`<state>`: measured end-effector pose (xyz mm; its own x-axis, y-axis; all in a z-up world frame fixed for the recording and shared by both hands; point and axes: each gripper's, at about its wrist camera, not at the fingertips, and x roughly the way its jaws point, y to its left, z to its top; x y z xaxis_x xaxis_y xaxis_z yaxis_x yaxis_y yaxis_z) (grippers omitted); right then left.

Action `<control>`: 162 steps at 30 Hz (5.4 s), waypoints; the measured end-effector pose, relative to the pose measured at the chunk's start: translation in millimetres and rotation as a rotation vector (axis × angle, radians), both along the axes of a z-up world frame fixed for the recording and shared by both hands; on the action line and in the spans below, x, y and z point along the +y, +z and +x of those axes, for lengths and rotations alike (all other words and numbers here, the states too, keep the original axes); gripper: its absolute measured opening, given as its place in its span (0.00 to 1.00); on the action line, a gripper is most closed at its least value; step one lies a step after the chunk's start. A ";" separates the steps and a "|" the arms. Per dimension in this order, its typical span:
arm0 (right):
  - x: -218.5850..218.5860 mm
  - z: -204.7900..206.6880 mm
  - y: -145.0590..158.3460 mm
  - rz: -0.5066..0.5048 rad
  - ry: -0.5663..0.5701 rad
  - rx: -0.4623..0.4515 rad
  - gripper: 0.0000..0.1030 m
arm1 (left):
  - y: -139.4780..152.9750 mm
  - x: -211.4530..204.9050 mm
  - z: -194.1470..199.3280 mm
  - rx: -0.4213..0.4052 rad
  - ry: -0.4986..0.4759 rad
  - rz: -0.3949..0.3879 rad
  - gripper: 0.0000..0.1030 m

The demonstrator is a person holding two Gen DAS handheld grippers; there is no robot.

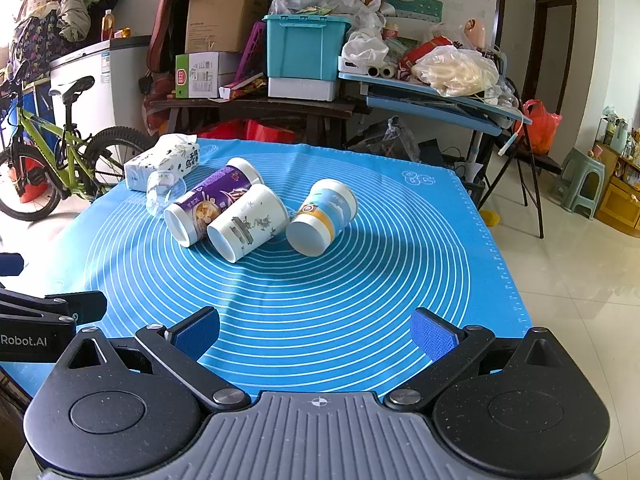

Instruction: Flip cup upside down

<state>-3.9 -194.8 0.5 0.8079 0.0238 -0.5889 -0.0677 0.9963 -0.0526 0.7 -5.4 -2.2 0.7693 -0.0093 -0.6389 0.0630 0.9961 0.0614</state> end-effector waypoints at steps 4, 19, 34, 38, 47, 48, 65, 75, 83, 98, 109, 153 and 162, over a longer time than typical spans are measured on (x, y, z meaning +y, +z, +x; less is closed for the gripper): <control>-0.4 0.3 -0.1 0.000 0.000 0.001 1.00 | -0.2 -0.2 0.1 -0.003 -0.001 0.000 0.99; -2.4 -0.6 -0.2 -0.003 0.002 0.006 1.00 | -2.3 -1.8 0.5 0.002 -0.001 0.000 0.99; 2.4 0.8 -9.1 -0.005 0.005 0.012 1.00 | -4.7 -2.5 0.0 0.001 -0.005 0.005 0.99; 2.2 0.9 -8.8 -0.006 0.005 0.013 1.00 | -5.2 -3.8 0.3 0.006 -0.007 0.008 0.99; 1.8 1.1 -9.6 -0.005 0.006 0.015 1.00 | -3.8 -4.8 0.2 0.008 -0.012 0.011 0.99; 1.8 1.0 -9.8 -0.005 0.007 0.015 1.00 | -3.8 -4.7 0.2 0.008 -0.011 0.011 0.99; 0.5 1.5 -10.0 -0.003 0.007 0.014 1.00 | -3.8 -5.0 0.2 0.007 -0.012 0.010 0.99; -3.4 20.6 -8.3 0.006 -0.003 -0.013 1.00 | -2.3 2.3 29.1 -0.074 0.010 0.012 0.99; -16.3 57.8 -13.8 0.031 -0.027 -0.022 1.00 | -8.5 10.1 86.3 -0.135 0.016 0.065 0.99; -35.0 104.4 -38.1 0.057 -0.076 0.019 1.00 | -42.8 14.4 171.2 -0.077 -0.101 0.015 0.99; -42.4 116.9 -51.3 0.078 -0.088 0.043 1.00 | -50.0 5.4 192.2 -0.052 -0.213 -0.012 0.83; -33.1 66.7 -20.8 0.083 -0.053 -0.020 1.00 | -16.5 13.4 67.3 -0.084 -0.146 -0.067 0.64; -21.5 38.2 -13.1 0.054 -0.008 -0.014 1.00 | -30.1 10.3 29.2 -0.055 -0.129 -0.087 0.64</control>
